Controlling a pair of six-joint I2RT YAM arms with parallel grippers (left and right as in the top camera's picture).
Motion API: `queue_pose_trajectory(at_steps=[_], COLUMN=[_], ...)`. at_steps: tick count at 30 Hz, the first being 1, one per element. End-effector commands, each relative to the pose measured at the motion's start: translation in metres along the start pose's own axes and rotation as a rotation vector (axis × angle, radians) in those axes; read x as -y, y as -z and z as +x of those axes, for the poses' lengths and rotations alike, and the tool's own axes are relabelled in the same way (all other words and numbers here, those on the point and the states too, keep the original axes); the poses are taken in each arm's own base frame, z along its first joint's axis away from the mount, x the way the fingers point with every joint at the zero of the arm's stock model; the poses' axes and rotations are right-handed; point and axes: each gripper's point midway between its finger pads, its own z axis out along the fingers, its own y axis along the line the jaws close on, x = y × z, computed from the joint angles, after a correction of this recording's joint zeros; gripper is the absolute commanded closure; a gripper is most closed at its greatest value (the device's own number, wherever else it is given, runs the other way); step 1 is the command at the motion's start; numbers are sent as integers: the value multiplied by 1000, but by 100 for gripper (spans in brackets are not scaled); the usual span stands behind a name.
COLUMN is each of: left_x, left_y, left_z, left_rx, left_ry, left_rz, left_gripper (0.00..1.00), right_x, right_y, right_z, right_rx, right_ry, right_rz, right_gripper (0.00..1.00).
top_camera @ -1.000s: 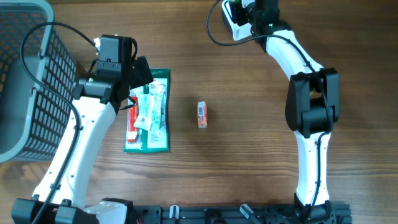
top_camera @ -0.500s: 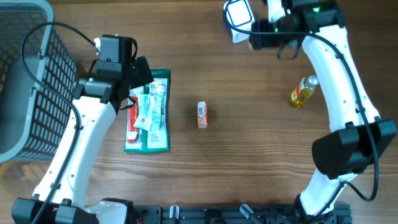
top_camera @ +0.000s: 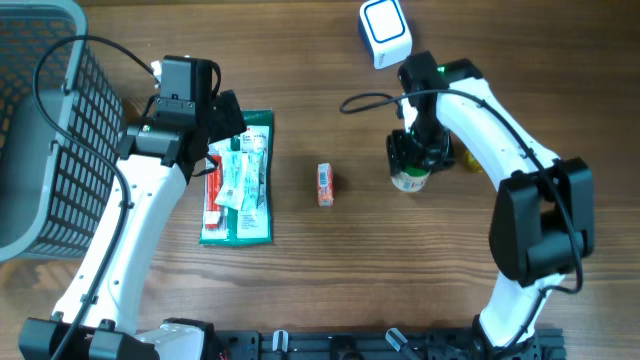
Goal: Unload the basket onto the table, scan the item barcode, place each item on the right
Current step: 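Hold the jar label in front of the scanner, then lower the jar onto the table left of the oil bottle and release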
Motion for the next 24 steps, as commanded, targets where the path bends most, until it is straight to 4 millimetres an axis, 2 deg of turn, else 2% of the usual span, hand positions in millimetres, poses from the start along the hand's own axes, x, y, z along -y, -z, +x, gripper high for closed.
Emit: queue_pose_trajectory(at_steps=[1,5,8,9,11,12,14,15,16,18,20,22,24], left_x=[-3,-3,-2,-2,-2,-2,-2,-2,-2,-2,-2,-2,-2], left_y=[0,0,0,0,0,0,0,0,0,0,0,0,0], left_z=[-3,-3,-3,-3,-3,-3,-3,-3,-3,-3,-3,-3,-3], left_rx=[10,9,9,8,8,8,8,8,8,8,8,8,8], left_ry=[3,3,3,3,3,3,3,3,3,3,3,3,3], left_rz=[-12,-12,-9,-9,-9,-9,-9,-9,-9,-9,-9,-9,-9], left_gripper=[0,0,0,0,0,0,0,0,0,0,0,0,0], right_x=[9,27,33,33,34,34,34,33,33,31,28,27,17], right_y=[10,5,-4,-8,-16,-18,-19,-18,-17,-14,3,34,74], right_z=[6,7,4,3,1,0,-1,-3,-6,-13,-20,-31,-46], right_rx=[117,189,207,216,232,236,242,248,263,290,313,370,459], right_ry=[-32,-36,-36,-36,-25,-2,15,15,15,16,16,15,41], right_rz=[26,111,140,138,135,136,137,136,133,128,124,135,102], right_gripper=[92,90,89,86,73,53,41,29,0,0,0,0,0])
